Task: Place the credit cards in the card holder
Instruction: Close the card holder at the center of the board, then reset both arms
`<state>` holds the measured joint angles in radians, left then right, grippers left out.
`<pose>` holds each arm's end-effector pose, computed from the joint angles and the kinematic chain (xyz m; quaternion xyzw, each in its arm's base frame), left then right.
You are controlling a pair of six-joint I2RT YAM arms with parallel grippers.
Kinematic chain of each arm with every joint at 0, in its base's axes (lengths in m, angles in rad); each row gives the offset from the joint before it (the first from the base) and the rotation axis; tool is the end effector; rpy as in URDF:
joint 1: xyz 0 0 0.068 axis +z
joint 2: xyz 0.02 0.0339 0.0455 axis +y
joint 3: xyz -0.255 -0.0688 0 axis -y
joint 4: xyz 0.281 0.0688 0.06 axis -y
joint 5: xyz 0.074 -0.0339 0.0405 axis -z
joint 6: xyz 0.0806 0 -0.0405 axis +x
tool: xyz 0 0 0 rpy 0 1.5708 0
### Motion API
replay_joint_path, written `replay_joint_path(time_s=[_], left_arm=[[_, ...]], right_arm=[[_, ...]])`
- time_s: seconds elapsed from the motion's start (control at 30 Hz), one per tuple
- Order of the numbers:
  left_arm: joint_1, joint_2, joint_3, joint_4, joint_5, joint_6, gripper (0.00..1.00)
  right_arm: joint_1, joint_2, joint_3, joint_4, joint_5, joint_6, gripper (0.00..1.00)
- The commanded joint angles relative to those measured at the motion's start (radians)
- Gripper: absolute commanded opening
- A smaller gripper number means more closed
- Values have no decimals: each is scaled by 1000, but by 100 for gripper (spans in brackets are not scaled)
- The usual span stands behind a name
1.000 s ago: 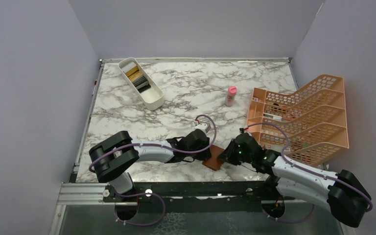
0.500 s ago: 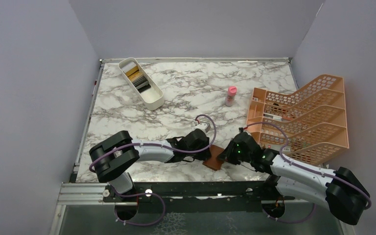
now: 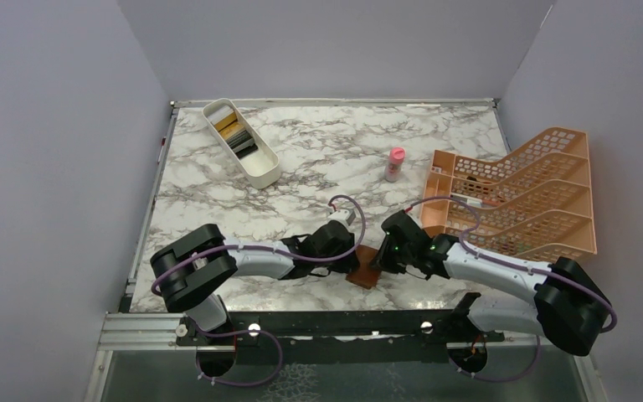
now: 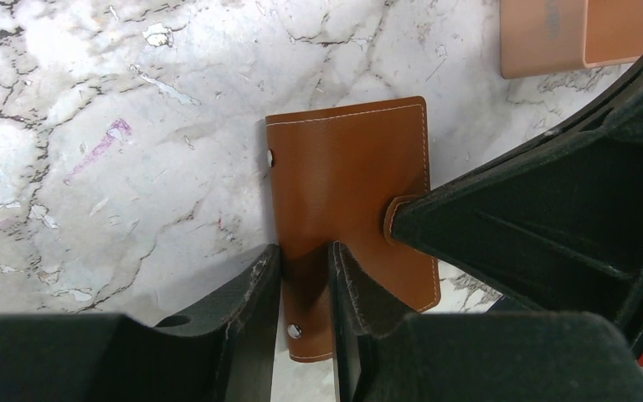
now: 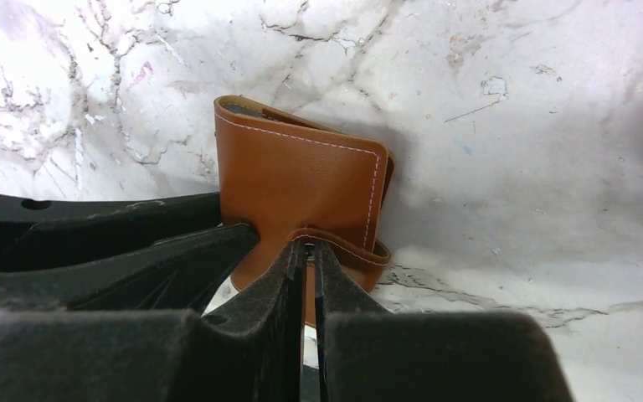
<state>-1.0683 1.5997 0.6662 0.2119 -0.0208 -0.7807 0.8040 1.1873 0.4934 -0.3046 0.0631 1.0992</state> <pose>0.1743 -0.3137 0.0761 0.1263 0.9024 -0.3231 0.2556 0.1859 0.1856 0.0866 0.1498 0.9471 0.2122 0.1884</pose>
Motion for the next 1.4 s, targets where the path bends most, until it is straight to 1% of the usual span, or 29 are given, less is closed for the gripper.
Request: replay_joint_path(time_s=[0.0, 0.4, 0.47, 0.53, 0.63, 0.73, 0.83, 0.87, 0.9, 0.93, 0.97, 1.0, 1.03, 1.1, 1.13, 1.17, 1.2, 1.27, 1.37], left_arm=[[-21, 25, -33, 71, 80, -20, 28], [5, -53, -77, 89, 82, 5, 28], [10, -81, -87, 88, 74, 3, 28], [14, -119, -96, 75, 54, 5, 28], [20, -197, -102, 39, 4, 15, 29], [26, -288, -105, 2, -49, 35, 31], [31, -383, -85, -60, -111, 78, 34], [30, -416, -73, -86, -135, 94, 36], [31, -450, -59, -111, -156, 110, 37], [31, -483, -43, -144, -179, 127, 40], [31, -514, -21, -182, -202, 144, 43], [32, -543, 3, -221, -223, 160, 47], [31, -572, 31, -265, -244, 177, 50], [31, -624, 94, -347, -285, 206, 58], [31, -650, 121, -397, -303, 220, 73], [31, -683, 142, -426, -317, 234, 96], [31, -708, 161, -454, -330, 243, 98], [32, -757, 192, -496, -346, 257, 99], [31, -836, 206, -516, -344, 264, 99]], right_arm=[[1, 145, -43, -142, 134, 19, 11], [1, 290, 43, -229, 142, 46, 9], [1, 283, 58, -245, 151, 49, 8], [1, 254, 85, -247, 147, 18, 9], [1, 150, 140, -260, 139, -51, 13], [1, 25, 177, -236, 106, -139, 20], [1, -98, 177, -198, 59, -228, 27], [1, -138, 176, -189, 50, -254, 31], [1, -183, 173, -181, 40, -280, 37], [1, -225, 169, -175, 39, -300, 47], [1, -275, 166, -168, 33, -324, 63], [1, -323, 166, -168, 34, -342, 92], [1, -369, 169, -170, 40, -356, 99], [1, -450, 189, -189, 56, -381, 100], [1, -484, 207, -206, 71, -389, 100], [1, -511, 226, -227, 89, -399, 100], [1, -532, 250, -251, 109, -408, 100], [1, -561, 297, -303, 159, -416, 100], [1, -571, 366, -362, 231, -438, 100]])
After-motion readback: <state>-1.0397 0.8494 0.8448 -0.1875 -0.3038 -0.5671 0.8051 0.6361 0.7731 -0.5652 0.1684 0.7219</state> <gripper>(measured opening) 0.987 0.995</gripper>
